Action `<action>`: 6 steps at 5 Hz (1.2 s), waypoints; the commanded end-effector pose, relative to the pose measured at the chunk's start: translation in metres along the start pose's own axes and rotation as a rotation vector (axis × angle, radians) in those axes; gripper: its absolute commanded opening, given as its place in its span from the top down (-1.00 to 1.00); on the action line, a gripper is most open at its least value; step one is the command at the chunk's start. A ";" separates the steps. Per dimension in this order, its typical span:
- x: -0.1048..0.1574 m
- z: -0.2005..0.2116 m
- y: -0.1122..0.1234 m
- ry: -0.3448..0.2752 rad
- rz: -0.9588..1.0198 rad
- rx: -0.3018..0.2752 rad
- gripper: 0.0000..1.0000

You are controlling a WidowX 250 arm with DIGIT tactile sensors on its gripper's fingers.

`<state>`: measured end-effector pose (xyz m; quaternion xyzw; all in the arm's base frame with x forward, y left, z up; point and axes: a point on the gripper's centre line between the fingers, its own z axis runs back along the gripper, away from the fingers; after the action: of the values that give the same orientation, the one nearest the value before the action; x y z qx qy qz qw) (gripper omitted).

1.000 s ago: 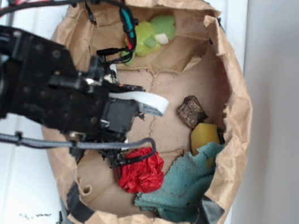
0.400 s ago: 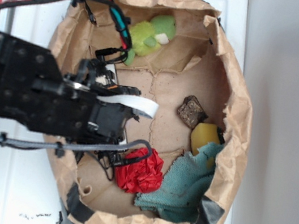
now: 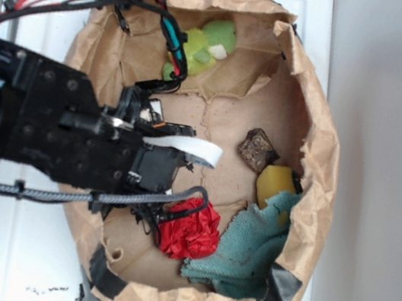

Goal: Grab the blue block.

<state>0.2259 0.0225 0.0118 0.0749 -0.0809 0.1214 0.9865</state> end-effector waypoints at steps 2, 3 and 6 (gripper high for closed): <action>0.007 0.003 0.003 -0.028 0.011 -0.022 1.00; 0.020 0.023 0.017 -0.050 0.013 -0.069 1.00; 0.087 0.113 0.041 0.030 0.004 -0.083 1.00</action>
<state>0.2746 0.0447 0.1313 0.0246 -0.0486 0.1081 0.9926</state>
